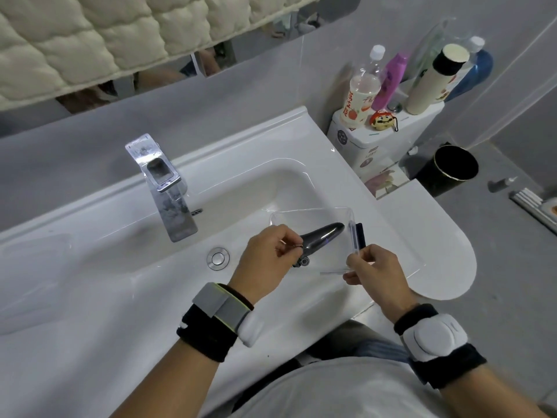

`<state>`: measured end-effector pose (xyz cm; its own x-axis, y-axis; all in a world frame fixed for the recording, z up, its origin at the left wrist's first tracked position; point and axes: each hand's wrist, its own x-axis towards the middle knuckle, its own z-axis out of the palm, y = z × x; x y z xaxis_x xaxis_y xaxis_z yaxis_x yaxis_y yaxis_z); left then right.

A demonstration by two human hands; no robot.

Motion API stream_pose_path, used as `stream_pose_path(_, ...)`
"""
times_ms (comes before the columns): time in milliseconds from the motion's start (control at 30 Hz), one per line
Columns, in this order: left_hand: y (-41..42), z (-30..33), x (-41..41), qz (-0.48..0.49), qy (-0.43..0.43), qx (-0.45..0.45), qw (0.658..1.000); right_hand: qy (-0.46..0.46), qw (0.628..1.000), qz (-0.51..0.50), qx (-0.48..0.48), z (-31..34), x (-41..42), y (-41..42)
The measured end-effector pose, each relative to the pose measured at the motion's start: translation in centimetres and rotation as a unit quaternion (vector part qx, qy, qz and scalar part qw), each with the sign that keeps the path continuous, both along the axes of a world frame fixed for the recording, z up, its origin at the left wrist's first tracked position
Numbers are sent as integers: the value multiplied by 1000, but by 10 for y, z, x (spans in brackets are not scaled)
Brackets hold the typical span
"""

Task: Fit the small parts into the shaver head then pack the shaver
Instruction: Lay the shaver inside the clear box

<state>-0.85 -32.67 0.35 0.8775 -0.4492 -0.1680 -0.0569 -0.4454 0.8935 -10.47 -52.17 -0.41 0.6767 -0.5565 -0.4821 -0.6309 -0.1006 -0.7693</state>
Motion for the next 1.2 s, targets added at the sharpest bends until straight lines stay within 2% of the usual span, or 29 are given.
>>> stream_pose_path(167, -21, 3, 5, -108, -5, 87, 990, -10, 1000, 7, 12, 2, 0, 7)
stream_pose_path(300, -25, 3, 7, -115, -11, 89, 989, -19, 1000, 1, 22, 3, -1, 9)
stream_pose_path(367, -19, 5, 14, -11, -32, 39, 999, -22, 999, -8, 24, 3, -1, 8)
stream_pose_path(433, -6, 4, 28, 130, -45, -19, 990, -26, 999, -23, 23, 4, -2, 4)
stream_pose_path(500, 14, -9, 41, 220, -21, -22, 975, -32, 998, -42, 24, 5, -2, -1)
stream_pose_path(533, 23, -20, 46, 235, 5, 4, 972, -35, 998, -52, 25, 6, -2, -4)
stream_pose_path(600, 37, -48, 50, 204, 62, 99, 972, -40, 996, -73, 25, 6, -2, -10)
stream_pose_path(700, 46, -87, 44, 56, 106, 240, 963, -47, 994, -96, 26, 6, -3, -19)
stream_pose_path(767, 42, -106, 39, -30, 119, 300, 946, -47, 993, -104, 30, 6, -3, -25)
stream_pose_path(900, 23, -131, 38, -67, 127, 319, 937, -39, 992, -109, 40, 6, -5, -32)
stream_pose_path(1067, 1, -153, 49, -52, 61, 347, 934, -21, 994, -99, 32, 4, -6, -40)
stream_pose_path(1200, -11, -168, 49, -85, 35, 369, 925, -13, 996, -88, 31, 4, -6, -46)
